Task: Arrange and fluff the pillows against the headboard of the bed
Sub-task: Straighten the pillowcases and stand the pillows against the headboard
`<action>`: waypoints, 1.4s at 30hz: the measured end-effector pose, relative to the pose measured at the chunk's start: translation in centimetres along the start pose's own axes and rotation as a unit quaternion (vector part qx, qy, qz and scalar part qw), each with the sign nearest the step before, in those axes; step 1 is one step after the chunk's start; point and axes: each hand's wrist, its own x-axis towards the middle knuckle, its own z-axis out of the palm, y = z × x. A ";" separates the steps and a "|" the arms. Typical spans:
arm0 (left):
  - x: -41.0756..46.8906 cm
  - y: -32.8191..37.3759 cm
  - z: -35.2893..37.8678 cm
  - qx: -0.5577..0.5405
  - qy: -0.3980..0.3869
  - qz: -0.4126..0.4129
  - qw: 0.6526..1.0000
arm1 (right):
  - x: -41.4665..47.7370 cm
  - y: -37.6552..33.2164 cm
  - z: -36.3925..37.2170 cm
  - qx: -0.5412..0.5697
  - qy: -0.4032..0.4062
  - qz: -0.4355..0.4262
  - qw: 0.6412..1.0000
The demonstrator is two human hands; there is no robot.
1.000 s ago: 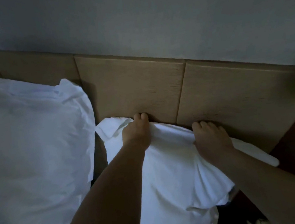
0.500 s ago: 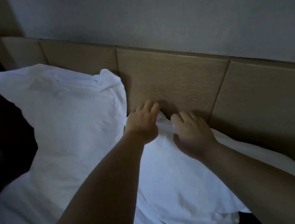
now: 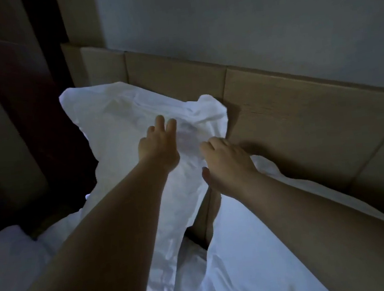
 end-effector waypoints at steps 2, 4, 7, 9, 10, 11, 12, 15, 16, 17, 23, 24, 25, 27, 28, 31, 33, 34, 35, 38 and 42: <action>2.1 -1.0 -0.5 -0.003 0.004 -0.036 0.999 | 1.4 -1.2 0.4 0.025 0.009 0.003 1.000; 4.0 -1.7 -0.5 0.014 0.002 -0.039 0.999 | 2.5 -1.9 1.1 0.021 0.025 -0.013 0.999; 5.7 -2.4 0.1 0.050 -0.045 -0.014 0.998 | 3.9 -1.7 1.7 0.005 0.018 -0.015 1.000; 6.0 -2.7 0.8 0.059 -0.079 0.004 0.995 | 4.8 -1.4 1.8 0.001 -0.012 -0.003 1.000; 6.0 -2.7 1.2 0.065 -0.092 0.012 0.994 | 5.2 -1.2 1.9 -0.005 -0.025 0.001 1.000; 5.9 -2.7 1.7 0.070 -0.101 0.015 0.992 | 5.6 -1.1 2.0 -0.015 -0.037 0.002 0.999; 5.7 -2.7 1.9 0.076 -0.108 0.017 0.991 | 6.0 -1.1 2.1 -0.027 -0.049 0.000 0.998; 4.9 -2.8 2.5 0.098 -0.133 0.038 0.986 | 6.7 -1.8 2.5 -0.031 -0.063 -0.008 0.998; 4.5 -2.7 2.6 0.093 -0.138 0.053 0.985 | 6.6 -2.2 2.5 -0.037 -0.050 -0.015 0.998; 4.0 -2.5 2.6 0.078 -0.139 0.072 0.985 | 6.4 -2.6 2.6 -0.048 -0.041 -0.019 0.998; -0.8 -2.6 0.5 0.015 -0.123 0.157 0.980 | 5.0 -5.4 3.0 0.017 -0.161 0.124 0.979; -1.4 -3.2 0.1 0.022 -0.124 0.150 0.981 | 4.7 -6.0 2.7 0.022 -0.171 0.111 0.979; -1.9 -4.1 -0.4 0.035 -0.123 0.128 0.984 | 4.6 -6.6 2.3 0.026 -0.173 0.094 0.980; -2.3 -6.3 -1.7 0.075 -0.116 0.042 0.990 | 4.4 -7.7 1.2 0.035 -0.158 0.058 0.985; -2.4 -7.4 -2.8 0.091 -0.111 -0.003 0.990 | 4.5 -8.4 0.5 0.040 -0.141 0.038 0.988; -2.3 -9.5 -6.6 0.133 -0.085 -0.066 0.985 | 4.9 -9.7 -2.0 0.092 -0.110 0.006 0.990; -2.1 -10.1 -9.4 0.156 -0.044 -0.063 0.985 | 5.2 -10.5 -3.5 0.135 -0.088 -0.004 0.987; -2.1 -10.5 -10.7 0.169 -0.026 -0.059 0.984 | 5.3 -11.0 -4.4 0.155 -0.079 -0.010 0.985; -2.0 -10.8 -12.1 0.182 -0.013 -0.056 0.982 | 5.5 -11.6 -5.3 0.169 -0.069 -0.016 0.983; -1.8 -12.0 -15.7 0.203 0.015 -0.058 0.977 | 6.3 -13.4 -8.2 0.191 -0.039 -0.032 0.980; -1.5 -12.6 -19.2 0.196 0.057 -0.067 0.977 | 7.5 -14.5 -10.6 0.219 -0.014 -0.036 0.975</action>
